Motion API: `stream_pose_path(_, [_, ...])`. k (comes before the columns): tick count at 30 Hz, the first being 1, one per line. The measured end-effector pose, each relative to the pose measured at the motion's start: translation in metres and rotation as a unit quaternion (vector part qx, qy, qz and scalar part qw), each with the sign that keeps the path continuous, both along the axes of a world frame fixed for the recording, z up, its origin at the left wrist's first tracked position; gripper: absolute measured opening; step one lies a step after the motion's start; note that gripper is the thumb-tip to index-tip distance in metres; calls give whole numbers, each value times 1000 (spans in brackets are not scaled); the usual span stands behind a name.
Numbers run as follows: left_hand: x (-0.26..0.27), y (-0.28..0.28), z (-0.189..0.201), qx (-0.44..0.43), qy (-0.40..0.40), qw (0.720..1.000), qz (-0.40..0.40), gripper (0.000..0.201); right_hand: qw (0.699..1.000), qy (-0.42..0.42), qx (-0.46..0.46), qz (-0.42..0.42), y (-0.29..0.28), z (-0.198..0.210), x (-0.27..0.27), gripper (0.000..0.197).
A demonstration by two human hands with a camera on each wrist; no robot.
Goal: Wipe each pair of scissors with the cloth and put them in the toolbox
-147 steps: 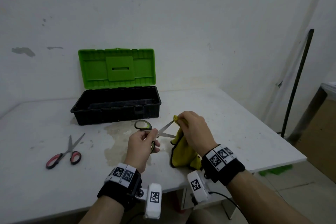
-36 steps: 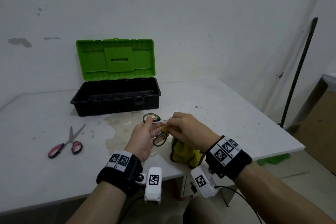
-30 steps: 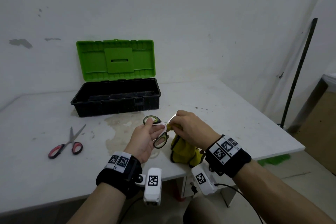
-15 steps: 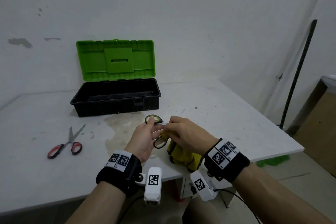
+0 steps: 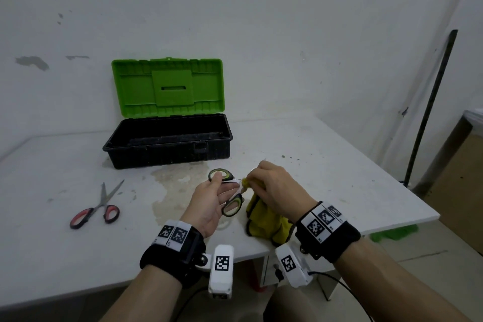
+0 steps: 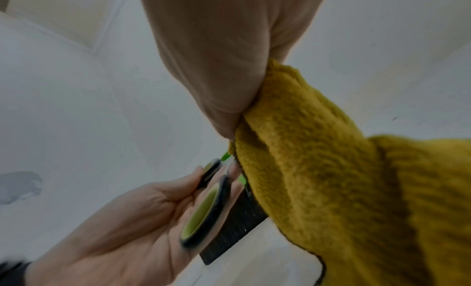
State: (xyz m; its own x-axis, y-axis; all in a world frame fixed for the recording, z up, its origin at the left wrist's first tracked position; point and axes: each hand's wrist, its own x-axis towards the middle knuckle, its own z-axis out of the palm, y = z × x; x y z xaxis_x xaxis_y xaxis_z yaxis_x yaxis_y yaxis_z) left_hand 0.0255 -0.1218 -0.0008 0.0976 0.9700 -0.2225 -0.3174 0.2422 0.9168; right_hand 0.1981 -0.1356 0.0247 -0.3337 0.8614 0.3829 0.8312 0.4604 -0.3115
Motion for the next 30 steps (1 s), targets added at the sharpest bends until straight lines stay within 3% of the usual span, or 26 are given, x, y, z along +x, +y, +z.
stream_pose_path(3, [2, -1, -1, 7, 7, 1000, -15, 40, 999, 28, 19, -6, -1, 3, -3, 18])
stream_pose_path(7, [6, -2, -3, 16, 26, 999, -26, 39, 1000, -9, -5, 19, -6, -3, -17, 18])
stream_pose_path(13, [2, 0, -6, 23, -3, 1000, 7, 39, 999, 29, 7, -35, -3, -7, -1, 18])
stream_pose_path(24, [5, -3, -9, 43, 0, 999, 14, 37, 999, 6, -4, 45, -14, -10, -14, 16])
stream_pose_path(30, [9, -4, -8, 58, 12, 998, 11, 37, 999, 40, 3, 14, -10, -13, -20, 17])
